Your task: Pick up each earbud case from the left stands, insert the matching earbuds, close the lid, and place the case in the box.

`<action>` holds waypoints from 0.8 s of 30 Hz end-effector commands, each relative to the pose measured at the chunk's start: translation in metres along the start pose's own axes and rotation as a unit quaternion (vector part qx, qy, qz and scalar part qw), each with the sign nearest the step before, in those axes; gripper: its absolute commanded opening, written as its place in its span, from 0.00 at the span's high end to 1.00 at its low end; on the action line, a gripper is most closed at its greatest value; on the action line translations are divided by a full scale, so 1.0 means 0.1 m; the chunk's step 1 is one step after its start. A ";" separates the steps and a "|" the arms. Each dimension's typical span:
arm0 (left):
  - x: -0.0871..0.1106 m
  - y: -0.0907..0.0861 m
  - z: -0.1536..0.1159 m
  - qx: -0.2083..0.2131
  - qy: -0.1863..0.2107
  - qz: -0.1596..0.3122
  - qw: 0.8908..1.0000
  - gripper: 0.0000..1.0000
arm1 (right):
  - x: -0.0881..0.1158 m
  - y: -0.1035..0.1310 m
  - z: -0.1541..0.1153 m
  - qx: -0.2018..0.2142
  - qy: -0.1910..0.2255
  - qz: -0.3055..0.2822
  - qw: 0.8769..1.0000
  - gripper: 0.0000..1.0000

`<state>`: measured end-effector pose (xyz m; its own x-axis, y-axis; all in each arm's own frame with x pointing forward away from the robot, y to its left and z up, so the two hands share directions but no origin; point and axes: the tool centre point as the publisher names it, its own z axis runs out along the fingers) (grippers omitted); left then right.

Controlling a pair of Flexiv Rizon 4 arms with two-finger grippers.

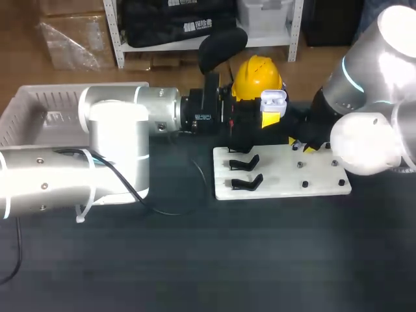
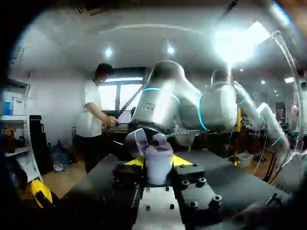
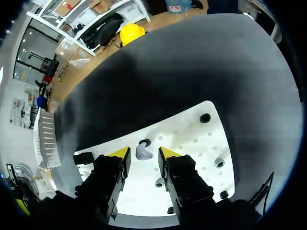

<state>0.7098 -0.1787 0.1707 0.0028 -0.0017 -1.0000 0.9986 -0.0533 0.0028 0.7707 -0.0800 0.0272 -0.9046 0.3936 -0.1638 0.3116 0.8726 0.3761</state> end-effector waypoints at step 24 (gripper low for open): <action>0.00 0.00 0.00 0.000 -0.001 0.000 1.000 1.00 | 0.00 0.00 0.02 0.002 0.001 -0.004 1.000 1.00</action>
<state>0.7098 -0.1787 0.1707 0.0028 -0.0017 -1.0000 0.9986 -0.0533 0.0028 0.7699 -0.0795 0.0262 -0.9072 0.3868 -0.1652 0.3054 0.8758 0.3737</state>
